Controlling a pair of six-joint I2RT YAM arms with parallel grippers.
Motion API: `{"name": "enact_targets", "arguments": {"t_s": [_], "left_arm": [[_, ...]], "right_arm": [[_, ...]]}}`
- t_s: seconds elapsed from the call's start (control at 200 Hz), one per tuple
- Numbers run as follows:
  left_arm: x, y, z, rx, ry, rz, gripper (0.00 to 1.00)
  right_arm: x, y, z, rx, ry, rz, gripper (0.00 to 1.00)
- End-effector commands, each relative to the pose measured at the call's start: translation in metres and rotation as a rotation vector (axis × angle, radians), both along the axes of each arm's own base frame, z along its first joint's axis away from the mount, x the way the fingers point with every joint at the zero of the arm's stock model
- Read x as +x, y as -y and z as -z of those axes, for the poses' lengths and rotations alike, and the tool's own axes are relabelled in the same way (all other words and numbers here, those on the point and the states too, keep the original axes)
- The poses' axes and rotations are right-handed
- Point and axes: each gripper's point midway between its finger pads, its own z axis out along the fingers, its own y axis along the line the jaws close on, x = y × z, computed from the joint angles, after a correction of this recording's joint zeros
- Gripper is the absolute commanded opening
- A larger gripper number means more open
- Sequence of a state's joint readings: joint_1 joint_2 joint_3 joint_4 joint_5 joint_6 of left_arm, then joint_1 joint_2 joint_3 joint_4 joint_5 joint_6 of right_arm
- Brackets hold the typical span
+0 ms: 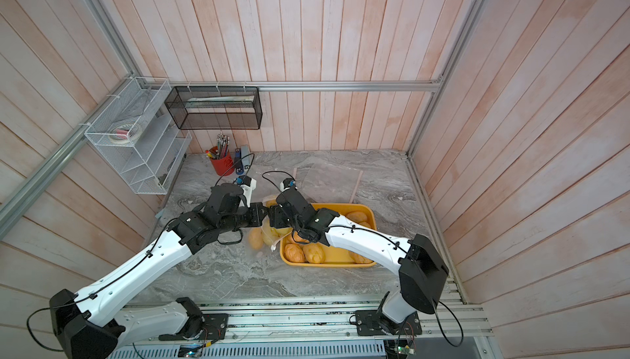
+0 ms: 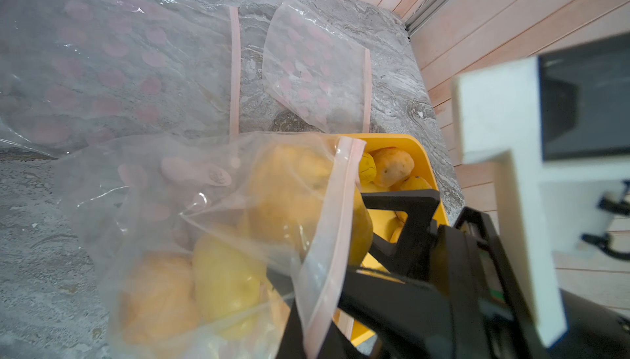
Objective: Put the potatoes into a zipper bag and zip it
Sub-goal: Place the potato into the zipper food storage bag.
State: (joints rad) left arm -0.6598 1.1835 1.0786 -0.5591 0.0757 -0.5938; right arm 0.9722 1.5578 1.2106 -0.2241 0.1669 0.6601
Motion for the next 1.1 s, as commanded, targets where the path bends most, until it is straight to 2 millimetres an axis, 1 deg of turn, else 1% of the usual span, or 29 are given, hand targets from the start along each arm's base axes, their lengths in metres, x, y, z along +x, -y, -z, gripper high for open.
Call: {"name": "enact_targets", "arguments": {"t_s": [0.0,0.085,0.15,0.235,0.41,0.595,0.695,0.805,0.93,1.045,1.095], "left_arm": [[-0.001,0.01,-0.004,-0.032,0.016,0.052,0.0],[-0.003,0.013,-0.004,-0.041,0.015,0.066,0.0],[-0.003,0.014,-0.004,-0.044,0.013,0.07,0.0],[-0.003,0.013,-0.002,-0.041,0.006,0.065,0.0],[0.001,0.009,0.004,-0.045,-0.021,0.035,0.0],[0.006,0.001,0.009,-0.061,-0.043,0.017,0.0],[0.006,0.001,0.008,-0.068,-0.043,0.018,0.0],[0.006,0.001,0.009,-0.071,-0.048,0.021,0.0],[0.006,0.0,0.009,-0.071,-0.048,0.016,0.0],[0.007,-0.002,0.009,-0.069,-0.046,0.01,0.0],[0.007,-0.003,0.009,-0.071,-0.046,0.006,0.0]], "right_arm": [[0.009,-0.009,-0.011,0.027,0.04,0.001,0.36],[0.01,-0.011,-0.008,0.016,0.034,0.001,0.41],[0.011,-0.012,-0.006,0.009,0.03,-0.002,0.51],[0.011,-0.009,-0.005,-0.001,0.03,0.005,0.58],[0.01,0.002,-0.007,-0.033,0.045,0.032,0.68],[0.003,0.007,-0.013,-0.035,0.058,0.02,0.79],[0.0,0.008,-0.017,-0.031,0.064,0.008,0.82],[-0.003,0.012,-0.022,-0.026,0.069,0.005,0.82],[-0.005,0.024,-0.028,-0.029,0.082,0.032,0.81],[-0.009,0.042,-0.033,-0.032,0.101,0.074,0.75],[-0.012,0.049,-0.031,-0.028,0.101,0.083,0.71]]}}
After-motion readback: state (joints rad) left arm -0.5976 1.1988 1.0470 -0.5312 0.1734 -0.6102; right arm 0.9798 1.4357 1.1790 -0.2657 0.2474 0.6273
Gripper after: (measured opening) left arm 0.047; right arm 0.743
